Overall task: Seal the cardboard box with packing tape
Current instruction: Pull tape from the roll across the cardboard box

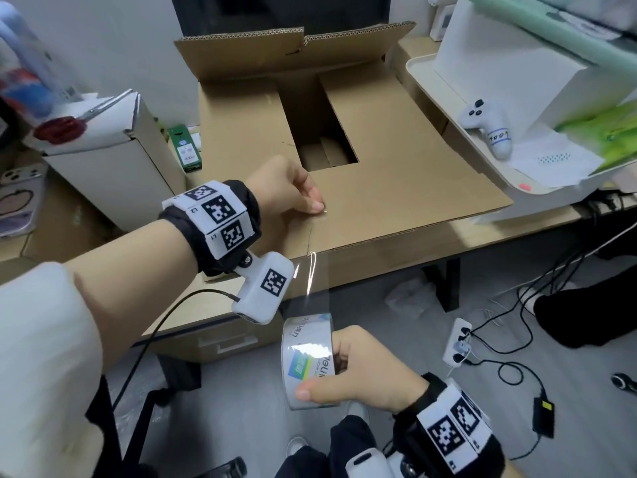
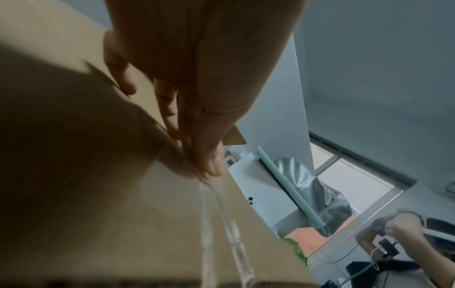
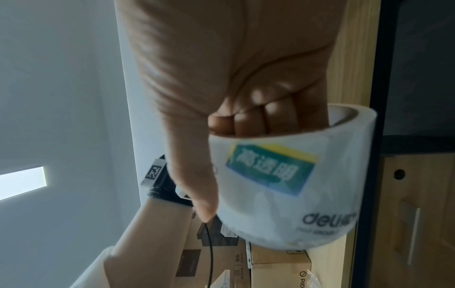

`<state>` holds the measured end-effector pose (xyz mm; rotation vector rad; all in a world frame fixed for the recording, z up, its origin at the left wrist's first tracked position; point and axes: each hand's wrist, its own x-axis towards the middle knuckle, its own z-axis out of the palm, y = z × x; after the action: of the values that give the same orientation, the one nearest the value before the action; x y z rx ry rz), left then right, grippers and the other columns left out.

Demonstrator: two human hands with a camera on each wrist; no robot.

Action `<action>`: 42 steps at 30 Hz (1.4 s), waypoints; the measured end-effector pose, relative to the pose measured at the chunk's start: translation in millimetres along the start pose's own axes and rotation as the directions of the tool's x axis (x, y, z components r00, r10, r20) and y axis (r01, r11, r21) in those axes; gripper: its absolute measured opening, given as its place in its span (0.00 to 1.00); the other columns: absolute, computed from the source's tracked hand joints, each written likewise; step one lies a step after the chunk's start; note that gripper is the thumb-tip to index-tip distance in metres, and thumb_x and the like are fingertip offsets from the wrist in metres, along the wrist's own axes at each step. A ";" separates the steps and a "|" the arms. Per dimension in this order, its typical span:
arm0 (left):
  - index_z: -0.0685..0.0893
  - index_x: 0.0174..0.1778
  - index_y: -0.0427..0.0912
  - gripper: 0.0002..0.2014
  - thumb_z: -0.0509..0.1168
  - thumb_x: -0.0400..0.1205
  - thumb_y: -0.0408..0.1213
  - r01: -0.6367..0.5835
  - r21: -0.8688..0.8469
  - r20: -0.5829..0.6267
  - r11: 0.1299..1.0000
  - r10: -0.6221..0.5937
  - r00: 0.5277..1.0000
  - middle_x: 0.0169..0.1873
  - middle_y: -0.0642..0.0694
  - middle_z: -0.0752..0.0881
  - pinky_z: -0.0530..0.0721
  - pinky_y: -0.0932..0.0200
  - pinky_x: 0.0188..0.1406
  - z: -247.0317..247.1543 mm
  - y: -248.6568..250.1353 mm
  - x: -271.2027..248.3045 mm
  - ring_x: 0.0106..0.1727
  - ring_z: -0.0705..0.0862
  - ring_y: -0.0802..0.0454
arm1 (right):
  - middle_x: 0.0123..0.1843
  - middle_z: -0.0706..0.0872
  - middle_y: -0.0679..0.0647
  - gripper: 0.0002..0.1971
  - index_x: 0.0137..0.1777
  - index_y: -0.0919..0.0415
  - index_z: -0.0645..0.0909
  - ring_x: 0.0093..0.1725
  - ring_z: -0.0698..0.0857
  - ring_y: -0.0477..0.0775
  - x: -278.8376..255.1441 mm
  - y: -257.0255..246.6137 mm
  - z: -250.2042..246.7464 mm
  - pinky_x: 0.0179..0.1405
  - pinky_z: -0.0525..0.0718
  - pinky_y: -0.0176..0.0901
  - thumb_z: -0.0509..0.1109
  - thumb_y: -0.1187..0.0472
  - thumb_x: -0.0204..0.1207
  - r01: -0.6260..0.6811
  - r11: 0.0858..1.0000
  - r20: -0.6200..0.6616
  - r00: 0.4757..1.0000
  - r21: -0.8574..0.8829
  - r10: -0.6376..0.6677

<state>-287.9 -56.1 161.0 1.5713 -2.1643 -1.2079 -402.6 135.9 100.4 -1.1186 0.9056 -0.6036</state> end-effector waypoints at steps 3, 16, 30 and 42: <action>0.86 0.31 0.47 0.08 0.77 0.69 0.32 -0.030 -0.003 -0.021 1.000 0.030 0.999 0.30 0.51 0.86 0.81 0.58 0.53 2.9 -3.3 -0.4 0.33 0.81 0.58 | 0.24 0.83 0.39 0.21 0.25 0.47 0.83 0.26 0.79 0.34 -0.9 1.1 -0.2 0.30 0.76 0.26 0.74 0.74 0.69 0.007 1.000 -0.003 1.000 0.006 -0.007; 0.44 0.82 0.56 0.51 0.74 0.72 0.39 -0.105 0.343 -0.253 0.933 0.200 0.947 0.37 0.58 0.90 0.30 0.40 0.74 18.9 -7.6 -10.4 0.77 0.60 0.61 | 0.24 0.85 0.39 0.17 0.30 0.51 0.82 0.26 0.80 0.34 -2.6 -1.0 -1.3 0.29 0.77 0.26 0.74 0.75 0.69 0.042 0.999 -0.055 0.998 -0.023 -0.043; 0.53 0.80 0.61 0.45 0.73 0.72 0.45 -0.237 0.580 -0.288 0.780 0.468 0.835 0.35 0.61 0.89 0.34 0.37 0.75 22.3 -20.5 -13.1 0.79 0.62 0.56 | 0.28 0.87 0.39 0.14 0.33 0.52 0.82 0.29 0.83 0.34 -7.5 7.2 -0.2 0.31 0.79 0.26 0.74 0.73 0.70 0.062 0.998 -0.121 0.991 -0.023 -0.064; 0.34 0.80 0.56 0.61 0.74 0.65 0.60 0.024 0.662 -0.261 0.749 0.201 0.944 0.81 0.44 0.52 0.33 0.35 0.75 12.6 -14.6 2.3 0.82 0.47 0.45 | 0.27 0.85 0.40 0.09 0.34 0.54 0.83 0.28 0.80 0.35 -4.6 16.0 -0.8 0.31 0.78 0.31 0.76 0.68 0.70 0.062 0.993 -0.175 0.981 -0.103 -0.079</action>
<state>-286.1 -53.4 141.8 1.7025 -2.5304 -0.0900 -406.1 144.7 86.6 -1.2012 1.0623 -0.7339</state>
